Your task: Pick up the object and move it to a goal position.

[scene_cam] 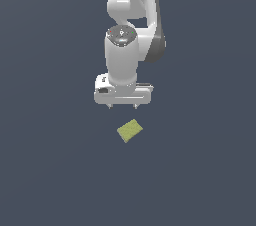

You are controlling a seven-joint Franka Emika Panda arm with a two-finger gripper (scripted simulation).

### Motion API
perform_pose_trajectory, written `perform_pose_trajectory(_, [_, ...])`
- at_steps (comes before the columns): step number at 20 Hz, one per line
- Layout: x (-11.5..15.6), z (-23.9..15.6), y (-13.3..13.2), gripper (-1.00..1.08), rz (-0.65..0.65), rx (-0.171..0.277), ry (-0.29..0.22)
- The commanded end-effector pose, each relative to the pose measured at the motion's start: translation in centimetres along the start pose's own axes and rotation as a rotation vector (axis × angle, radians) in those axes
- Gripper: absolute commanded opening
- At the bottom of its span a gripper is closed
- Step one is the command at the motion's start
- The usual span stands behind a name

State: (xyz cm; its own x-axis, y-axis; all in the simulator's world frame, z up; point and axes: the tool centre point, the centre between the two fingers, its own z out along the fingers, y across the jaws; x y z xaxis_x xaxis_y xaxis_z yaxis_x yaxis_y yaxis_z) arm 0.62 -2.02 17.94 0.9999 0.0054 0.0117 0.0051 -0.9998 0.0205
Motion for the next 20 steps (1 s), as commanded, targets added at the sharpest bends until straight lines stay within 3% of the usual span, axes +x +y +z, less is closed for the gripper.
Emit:
perform_pose_trajectory(1, [0.0, 0.0, 0.0, 1.0, 0.0, 0.0, 0.0])
perform_pose_trajectory(20, [-0.5, 0.8, -1.2, 1.0, 0.019, -0.017, -0.021])
